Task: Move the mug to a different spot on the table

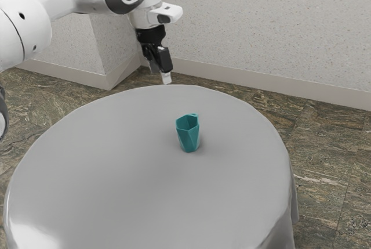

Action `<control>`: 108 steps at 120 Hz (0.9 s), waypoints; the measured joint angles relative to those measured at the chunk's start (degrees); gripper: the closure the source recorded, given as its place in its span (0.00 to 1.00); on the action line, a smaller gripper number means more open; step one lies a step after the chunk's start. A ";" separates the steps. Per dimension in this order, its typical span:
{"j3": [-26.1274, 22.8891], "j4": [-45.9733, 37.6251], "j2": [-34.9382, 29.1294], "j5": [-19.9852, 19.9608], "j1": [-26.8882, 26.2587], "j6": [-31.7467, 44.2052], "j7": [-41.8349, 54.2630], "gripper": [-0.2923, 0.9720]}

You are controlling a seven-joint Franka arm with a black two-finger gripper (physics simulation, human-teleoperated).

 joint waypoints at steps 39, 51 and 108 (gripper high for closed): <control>1.80 2.81 5.19 6.71 -4.56 0.48 -11.12 0.23; 1.78 5.92 7.79 7.14 -4.41 1.30 -13.59 0.23; 2.13 7.63 18.78 3.90 -2.21 17.35 -22.40 0.23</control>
